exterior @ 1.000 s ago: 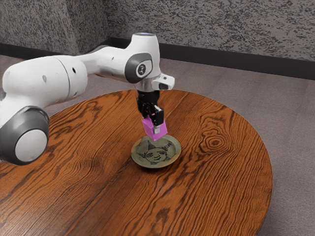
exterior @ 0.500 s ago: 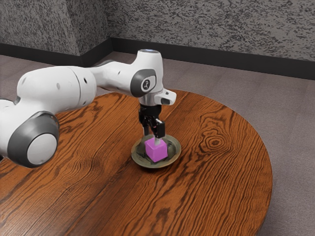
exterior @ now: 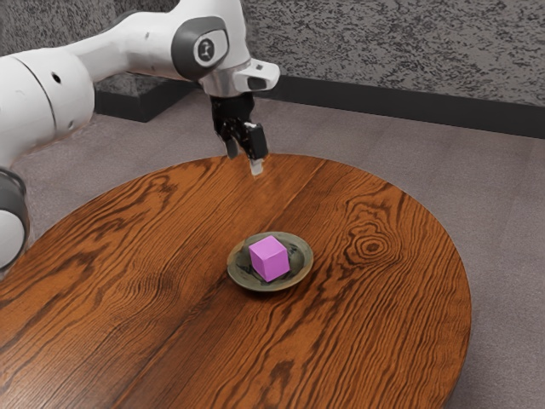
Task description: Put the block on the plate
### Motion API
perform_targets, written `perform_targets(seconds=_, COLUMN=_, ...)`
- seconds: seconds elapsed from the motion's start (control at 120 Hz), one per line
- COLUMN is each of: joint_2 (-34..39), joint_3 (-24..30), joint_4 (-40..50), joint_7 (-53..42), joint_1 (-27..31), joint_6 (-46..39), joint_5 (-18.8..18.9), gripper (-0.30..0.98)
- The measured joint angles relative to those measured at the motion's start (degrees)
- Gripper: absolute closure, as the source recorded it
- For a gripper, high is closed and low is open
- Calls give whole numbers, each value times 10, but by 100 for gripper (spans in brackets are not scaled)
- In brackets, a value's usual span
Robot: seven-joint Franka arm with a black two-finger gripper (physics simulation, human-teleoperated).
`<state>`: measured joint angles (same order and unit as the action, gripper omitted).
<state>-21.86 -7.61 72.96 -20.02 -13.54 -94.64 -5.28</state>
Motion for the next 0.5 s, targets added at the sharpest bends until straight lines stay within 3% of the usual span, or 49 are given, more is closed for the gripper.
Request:
perform_targets(seconds=0.292, joint_2=169, joint_3=-24, joint_4=88, joint_7=103, joint_1=-4, joint_6=83, joint_5=29, gripper=0)
perform_targets(seconds=0.5, joint_2=233, joint_3=-68, joint_4=160, joint_7=163, joint_1=18, joint_6=101, joint_5=40, gripper=0)
